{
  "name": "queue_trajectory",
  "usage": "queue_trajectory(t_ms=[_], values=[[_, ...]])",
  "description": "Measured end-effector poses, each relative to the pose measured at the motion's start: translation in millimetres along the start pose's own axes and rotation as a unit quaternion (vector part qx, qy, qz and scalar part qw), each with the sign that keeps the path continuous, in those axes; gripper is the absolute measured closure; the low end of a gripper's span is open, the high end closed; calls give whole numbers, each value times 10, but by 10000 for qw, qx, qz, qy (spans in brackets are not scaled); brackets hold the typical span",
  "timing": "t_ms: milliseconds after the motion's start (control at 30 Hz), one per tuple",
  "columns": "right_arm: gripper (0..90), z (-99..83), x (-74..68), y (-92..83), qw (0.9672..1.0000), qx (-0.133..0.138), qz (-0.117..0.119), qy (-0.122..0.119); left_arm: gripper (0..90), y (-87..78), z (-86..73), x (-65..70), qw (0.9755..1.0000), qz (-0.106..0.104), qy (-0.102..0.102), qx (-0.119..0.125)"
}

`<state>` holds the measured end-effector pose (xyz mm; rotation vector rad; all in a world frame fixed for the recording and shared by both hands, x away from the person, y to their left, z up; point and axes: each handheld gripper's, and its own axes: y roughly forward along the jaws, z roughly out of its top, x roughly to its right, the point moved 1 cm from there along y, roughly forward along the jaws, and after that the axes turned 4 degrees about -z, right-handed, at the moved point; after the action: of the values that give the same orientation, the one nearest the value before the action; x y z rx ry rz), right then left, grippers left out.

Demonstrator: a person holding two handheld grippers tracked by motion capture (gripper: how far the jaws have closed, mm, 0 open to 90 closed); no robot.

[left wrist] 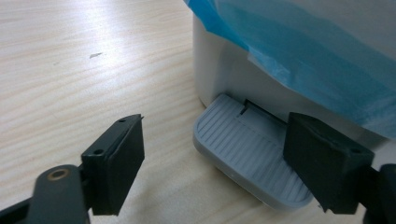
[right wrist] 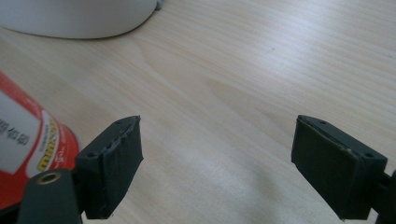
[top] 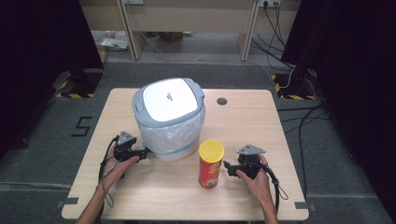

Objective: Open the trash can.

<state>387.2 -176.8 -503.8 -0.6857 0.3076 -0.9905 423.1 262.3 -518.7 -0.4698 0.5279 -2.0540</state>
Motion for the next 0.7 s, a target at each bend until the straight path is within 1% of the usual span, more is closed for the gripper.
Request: queue_trajectory(t_ms=[67, 100, 167, 267, 300, 333, 400, 433, 467, 533, 567, 633, 700], values=[[167, -11, -22, -25, 10000, -21, 29, 4, 205, -10, -25, 1, 9999, -37, -98, 40], [169, -27, -33, -42, 10000, 35, 41, -9, 205, -16, -31, 2, 9999, -56, -125, 37], [169, -66, -38, -67, 10000, 13, 63, 1, 206, -40, -51, 13, 9998, -109, -165, 24], [168, -141, -26, -98, 10000, 4, 7, 51, 205, -86, -89, 55, 9998, -110, -146, 27], [168, -172, -20, -110, 10000, -20, -4, 96, 205, -101, -103, 67, 9998, -130, -170, 36], [168, -204, -17, -121, 9999, -44, -34, 147, 205, -120, -127, 85, 9996, -155, -241, 54], [169, -263, -26, -154, 9998, -94, -97, 154, 205, -150, -170, 121, 9994, -149, -285, 116], [168, -293, -38, -179, 9998, -154, -79, 101, 205, -163, -182, 139, 9995, -142, -261, 127], [169, -312, -45, -195, 9998, -158, -74, 81, 205, -184, -194, 169, 9996, -130, -231, 127], [168, -358, -58, -234, 9998, -125, -80, 117, 205, -226, -223, 232, 9997, -115, -179, 115], [169, -393, -70, -261, 9998, -134, -70, 151, 205, -239, -240, 253, 9997, -125, -181, 135], [169, -446, -89, -289, 9998, -145, -74, 146, 205, -267, -300, 302, 9992, -138, -273, 263], [169, -498, -132, -315, 9997, -151, -56, 165, 204, -295, -313, 338, 9993, -112, -201, 283]])
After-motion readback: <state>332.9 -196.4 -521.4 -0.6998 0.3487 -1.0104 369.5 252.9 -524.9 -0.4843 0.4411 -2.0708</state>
